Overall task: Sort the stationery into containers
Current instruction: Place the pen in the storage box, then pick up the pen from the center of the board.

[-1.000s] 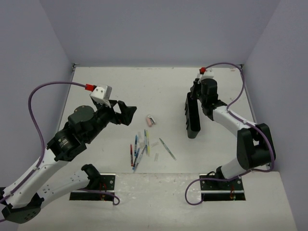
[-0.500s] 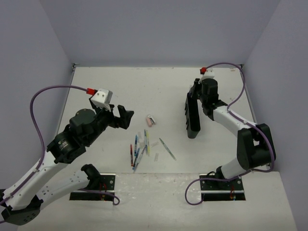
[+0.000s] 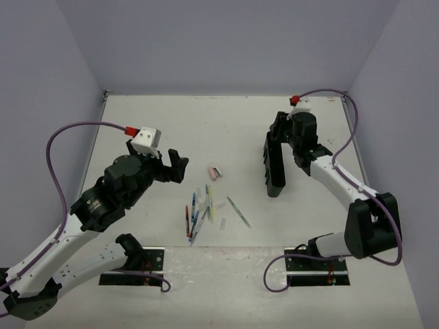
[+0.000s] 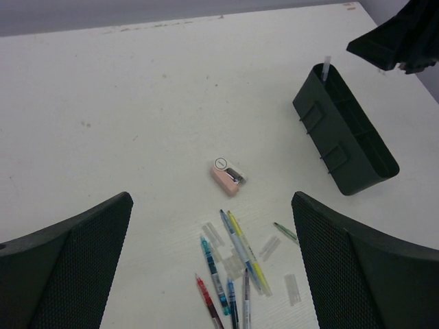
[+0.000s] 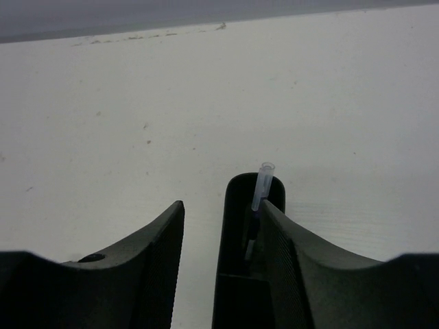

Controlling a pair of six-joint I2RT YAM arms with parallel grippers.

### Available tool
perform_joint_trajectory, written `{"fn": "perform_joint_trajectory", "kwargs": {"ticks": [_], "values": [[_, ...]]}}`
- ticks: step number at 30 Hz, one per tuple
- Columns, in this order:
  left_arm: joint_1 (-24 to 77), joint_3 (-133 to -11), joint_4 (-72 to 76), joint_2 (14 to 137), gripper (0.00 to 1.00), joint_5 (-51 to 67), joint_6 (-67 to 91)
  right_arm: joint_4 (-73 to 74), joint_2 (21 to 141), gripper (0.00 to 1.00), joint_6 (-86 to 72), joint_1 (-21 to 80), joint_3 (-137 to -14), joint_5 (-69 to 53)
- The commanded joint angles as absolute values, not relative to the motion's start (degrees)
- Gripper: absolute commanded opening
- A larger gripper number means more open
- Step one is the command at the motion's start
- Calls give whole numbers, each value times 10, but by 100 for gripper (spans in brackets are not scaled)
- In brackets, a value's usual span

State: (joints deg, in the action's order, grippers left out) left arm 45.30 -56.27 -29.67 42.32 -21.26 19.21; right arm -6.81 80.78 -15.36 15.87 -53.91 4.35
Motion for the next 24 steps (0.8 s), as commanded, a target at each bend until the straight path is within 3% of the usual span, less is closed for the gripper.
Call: {"fn": "perform_joint_trajectory", "kwargs": {"ticks": [1,2,3,6,11,14,20,24], "values": [[451,-547,-321,464,100,-293,234,45,724,83,-157,221,-594,45],[451,-547,-325,473,100,-301,245,73,719,96,-154,238,-604,61],[451,-548,-330,483,100,-301,250,112,716,99,-153,261,-617,81],[450,-545,-340,504,100,-313,269,203,699,99,-178,310,-629,106],[451,-530,-354,484,100,-342,283,193,630,97,-225,312,-535,-68],[450,-519,-366,475,100,-342,272,228,611,83,-240,342,-515,-88],[450,-464,-346,460,100,-329,268,343,679,51,-272,439,-526,9],[450,-456,-333,476,100,-288,248,366,748,48,-279,475,-548,24]]}}
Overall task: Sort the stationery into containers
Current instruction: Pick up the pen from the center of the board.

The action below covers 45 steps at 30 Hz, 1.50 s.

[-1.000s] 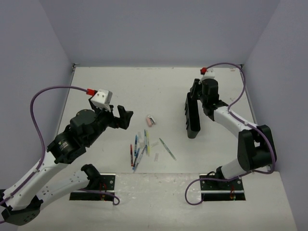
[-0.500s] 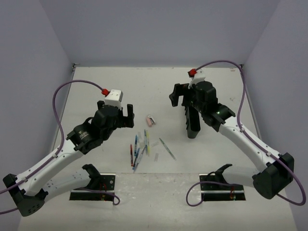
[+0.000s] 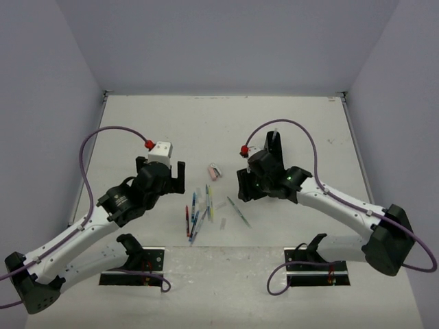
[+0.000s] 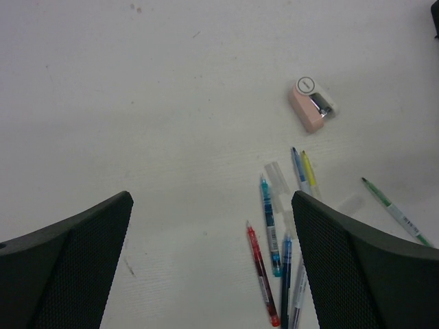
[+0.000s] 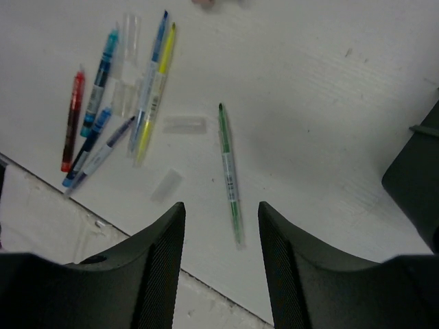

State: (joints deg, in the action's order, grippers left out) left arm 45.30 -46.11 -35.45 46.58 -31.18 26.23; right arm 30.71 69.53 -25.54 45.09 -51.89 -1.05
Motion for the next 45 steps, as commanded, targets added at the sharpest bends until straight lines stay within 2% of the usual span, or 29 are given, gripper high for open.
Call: {"fn": "perform_joint_trajectory", "kwargs": {"ticks": [1,7,13,24,32,37,38,39,45], "values": [[450,-458,-333,481,100,-282,245,370,773,47,-278,484,-559,27],[451,-455,-331,496,100,-260,236,374,870,38,-266,499,-583,27],[451,-451,-321,492,100,-244,227,374,918,32,-253,508,-595,27],[451,-451,-318,493,100,-231,221,356,961,32,-248,513,-600,2],[450,-455,-319,477,100,-231,221,365,1002,26,-241,513,-606,19],[451,-460,-322,465,100,-230,221,363,1012,14,-237,514,-600,25],[451,-463,-323,464,100,-227,221,366,1010,4,-238,514,-598,31],[450,-465,-323,466,100,-223,221,366,1006,0,-239,514,-595,36],[450,-509,-314,538,100,-106,195,382,899,0,-274,512,-575,86]]}}
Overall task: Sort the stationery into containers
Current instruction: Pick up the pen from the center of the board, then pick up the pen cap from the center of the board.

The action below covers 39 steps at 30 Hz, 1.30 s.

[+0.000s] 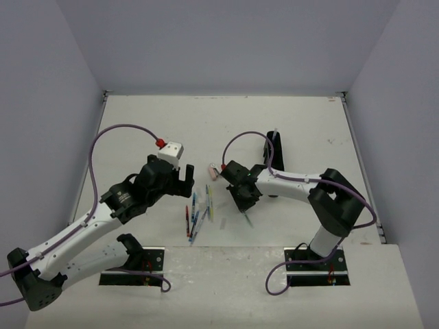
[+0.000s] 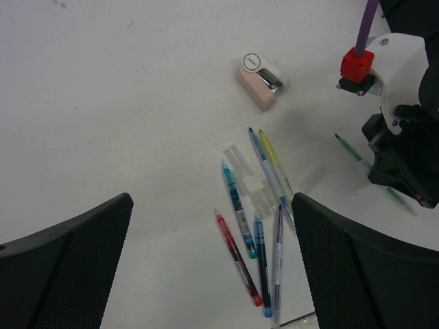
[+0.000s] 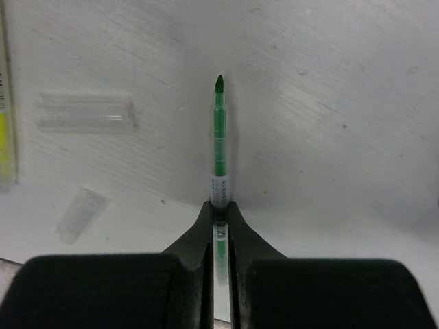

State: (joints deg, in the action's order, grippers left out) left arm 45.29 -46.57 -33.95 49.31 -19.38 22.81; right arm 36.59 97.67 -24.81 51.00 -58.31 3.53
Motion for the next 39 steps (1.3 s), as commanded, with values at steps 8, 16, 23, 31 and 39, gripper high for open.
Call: {"fn": "perform_joint_trajectory", "kwargs": {"ticks": [8,16,23,31,39], "values": [[499,-626,-360,754,98,-5,114,355,655,0,-314,506,-522,137],[513,-663,-378,810,98,-36,128,269,449,0,-301,480,-434,93],[513,-631,-352,787,100,-152,209,267,396,0,-282,450,-423,37],[510,-606,-367,790,100,-268,351,285,396,0,-293,450,-432,87],[504,-625,-444,824,82,-326,578,301,429,0,-300,450,-440,116]]}}
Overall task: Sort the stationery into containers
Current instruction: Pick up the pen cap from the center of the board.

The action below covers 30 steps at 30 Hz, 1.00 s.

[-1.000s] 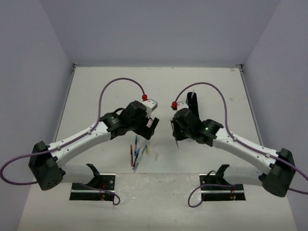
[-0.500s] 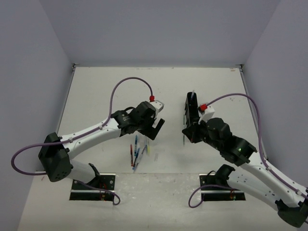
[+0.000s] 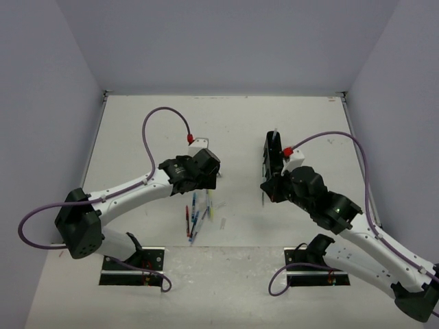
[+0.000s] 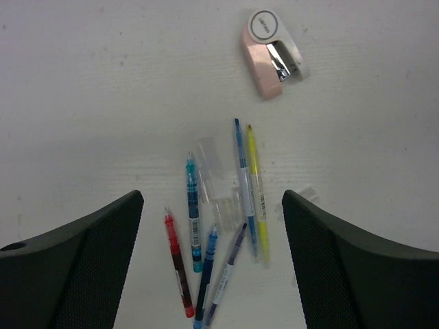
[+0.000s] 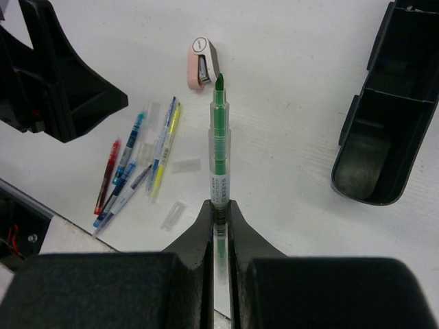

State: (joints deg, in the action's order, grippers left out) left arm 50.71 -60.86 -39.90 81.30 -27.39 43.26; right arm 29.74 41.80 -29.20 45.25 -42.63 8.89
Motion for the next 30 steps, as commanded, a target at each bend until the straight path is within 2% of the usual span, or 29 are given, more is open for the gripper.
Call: {"fn": "perform_joint_trajectory", "kwargs": {"ticks": [1,8,10,13,18,30], "values": [[504,-622,-450,824,77,-322,601,301,430,0,-302,450,-438,117],[505,-589,-439,845,52,-278,615,302,430,0,-306,449,-431,125],[505,-580,-429,853,49,-265,612,303,432,0,-307,450,-431,125],[505,-564,-411,861,33,-249,611,304,439,0,-308,450,-434,125],[505,-539,-387,872,20,-241,601,308,449,0,-307,450,-436,123],[504,-526,-343,898,20,-233,571,308,462,0,-306,450,-435,116]]}}
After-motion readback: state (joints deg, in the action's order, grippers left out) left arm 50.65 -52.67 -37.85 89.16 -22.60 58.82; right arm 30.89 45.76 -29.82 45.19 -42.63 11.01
